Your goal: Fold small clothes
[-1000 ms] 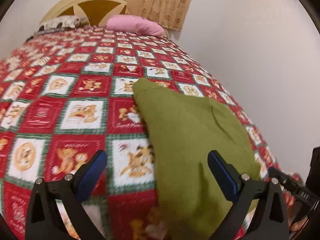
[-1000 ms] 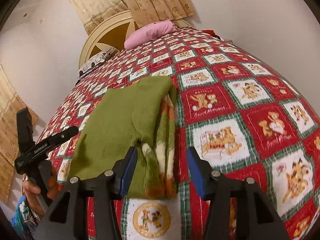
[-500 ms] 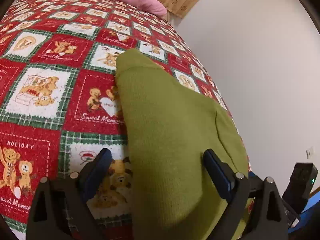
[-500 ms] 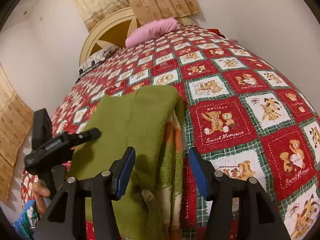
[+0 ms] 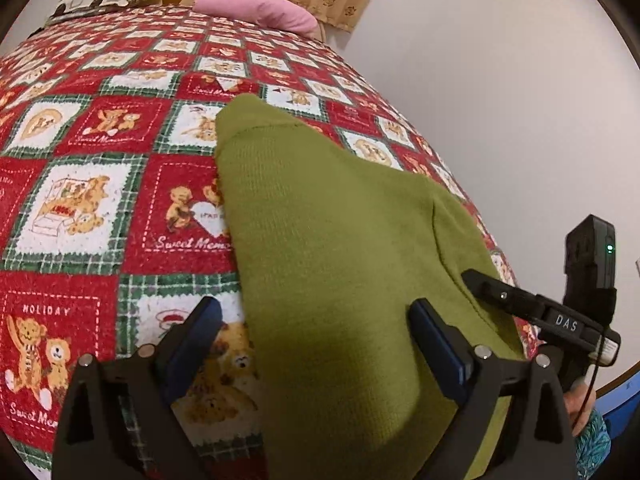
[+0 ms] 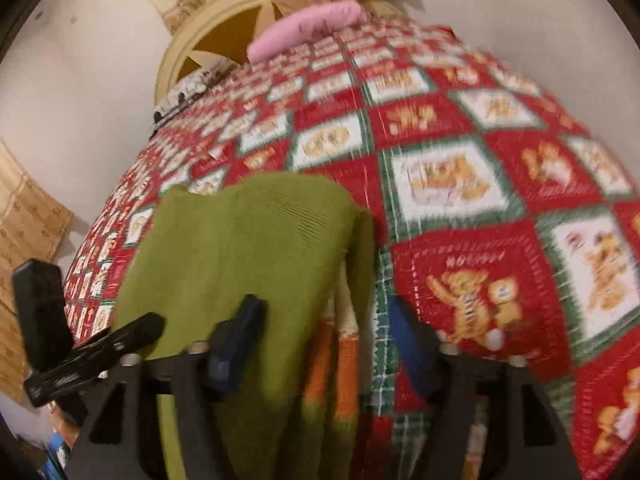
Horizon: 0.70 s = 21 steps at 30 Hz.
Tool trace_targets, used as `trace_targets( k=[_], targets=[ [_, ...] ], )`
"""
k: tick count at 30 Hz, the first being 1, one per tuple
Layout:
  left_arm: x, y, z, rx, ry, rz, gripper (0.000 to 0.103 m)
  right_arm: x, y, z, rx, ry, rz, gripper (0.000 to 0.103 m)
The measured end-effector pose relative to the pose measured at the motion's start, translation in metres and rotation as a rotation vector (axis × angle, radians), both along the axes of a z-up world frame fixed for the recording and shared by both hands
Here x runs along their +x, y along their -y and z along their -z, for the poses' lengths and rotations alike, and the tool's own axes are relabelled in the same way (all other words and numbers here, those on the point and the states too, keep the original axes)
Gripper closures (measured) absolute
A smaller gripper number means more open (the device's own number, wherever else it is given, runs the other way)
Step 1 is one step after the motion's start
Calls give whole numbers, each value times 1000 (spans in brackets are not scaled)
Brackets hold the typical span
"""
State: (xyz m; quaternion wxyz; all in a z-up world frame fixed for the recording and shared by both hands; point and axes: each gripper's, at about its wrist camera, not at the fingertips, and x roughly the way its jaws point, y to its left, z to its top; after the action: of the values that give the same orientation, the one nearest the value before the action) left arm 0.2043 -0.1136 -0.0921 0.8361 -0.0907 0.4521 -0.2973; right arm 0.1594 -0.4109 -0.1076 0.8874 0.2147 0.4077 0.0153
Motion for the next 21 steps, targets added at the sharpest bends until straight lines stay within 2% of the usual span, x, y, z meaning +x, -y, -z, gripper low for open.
trace_targets(
  k=[1, 4, 11, 16, 19, 21],
  targets=[
    [1, 2, 0, 7, 3, 0, 6, -2, 4, 4, 43, 26, -8, 26],
    [3, 4, 1, 13, 4, 1, 6, -6, 7, 4, 73, 40, -28, 25],
    [4, 4, 1, 22, 6, 3, 6, 12, -18, -4, -40, -2, -131, 25],
    [5, 6, 1, 26, 7, 8, 6, 30, -19, 1, -37, -25, -101, 23],
    [5, 6, 1, 28, 8, 11, 6, 30, -33, -3, -111, -29, -158, 30],
    [5, 6, 1, 27, 11, 11, 6, 29, -40, -5, -126, -19, -195, 44]
  ],
)
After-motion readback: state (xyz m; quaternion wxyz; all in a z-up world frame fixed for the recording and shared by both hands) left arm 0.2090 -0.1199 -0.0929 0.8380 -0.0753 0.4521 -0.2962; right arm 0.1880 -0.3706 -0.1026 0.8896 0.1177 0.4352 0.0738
